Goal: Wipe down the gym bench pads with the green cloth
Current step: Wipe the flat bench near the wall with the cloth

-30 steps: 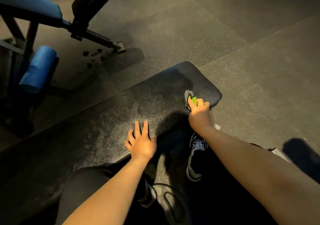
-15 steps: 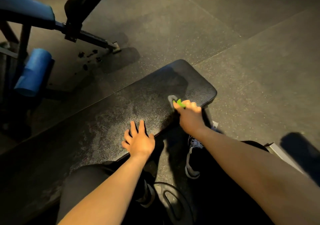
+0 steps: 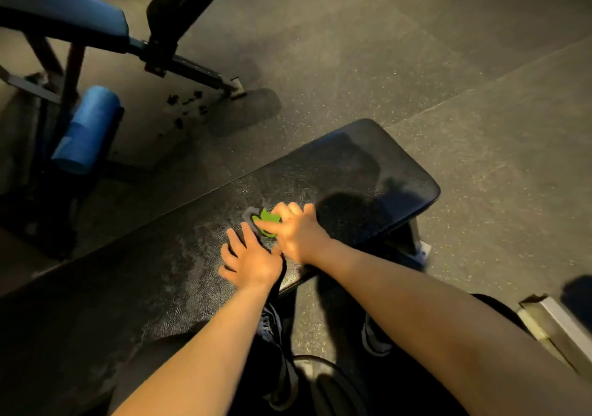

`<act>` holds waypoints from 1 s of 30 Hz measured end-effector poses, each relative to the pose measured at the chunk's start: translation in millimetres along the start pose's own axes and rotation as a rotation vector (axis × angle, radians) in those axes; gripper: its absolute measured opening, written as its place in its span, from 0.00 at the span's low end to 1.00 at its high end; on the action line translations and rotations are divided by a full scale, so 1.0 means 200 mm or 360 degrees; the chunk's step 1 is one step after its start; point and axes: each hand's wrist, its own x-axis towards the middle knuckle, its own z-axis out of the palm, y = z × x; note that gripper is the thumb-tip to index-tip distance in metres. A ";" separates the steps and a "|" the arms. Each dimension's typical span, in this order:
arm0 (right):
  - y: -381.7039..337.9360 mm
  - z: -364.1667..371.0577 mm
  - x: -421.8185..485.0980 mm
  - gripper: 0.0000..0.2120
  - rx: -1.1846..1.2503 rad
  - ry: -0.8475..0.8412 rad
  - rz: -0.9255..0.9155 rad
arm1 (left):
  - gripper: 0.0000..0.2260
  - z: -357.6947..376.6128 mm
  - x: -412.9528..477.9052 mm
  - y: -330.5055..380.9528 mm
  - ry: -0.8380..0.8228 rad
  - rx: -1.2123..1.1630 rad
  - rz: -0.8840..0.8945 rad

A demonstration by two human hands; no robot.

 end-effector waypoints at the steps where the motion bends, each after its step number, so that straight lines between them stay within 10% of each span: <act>1: 0.04 -0.02 0.01 0.27 -0.0048 0.0012 0.0121 | 0.36 0.00 0.00 0.01 -0.0026 0.0032 0.0013; 12: 0.55 -0.22 -0.10 0.24 0.0112 0.0365 0.1359 | 0.34 0.00 0.00 -0.07 -0.0022 0.0039 0.0196; 21: -0.20 -0.05 0.18 0.20 0.0113 -0.0044 0.0804 | 0.36 -0.04 -0.07 -0.25 0.0198 -0.0060 0.0434; 30: -0.82 0.16 0.23 0.24 -0.0064 -0.0413 -0.0308 | 0.40 -0.14 -0.13 -0.63 0.0196 -0.0138 -0.0215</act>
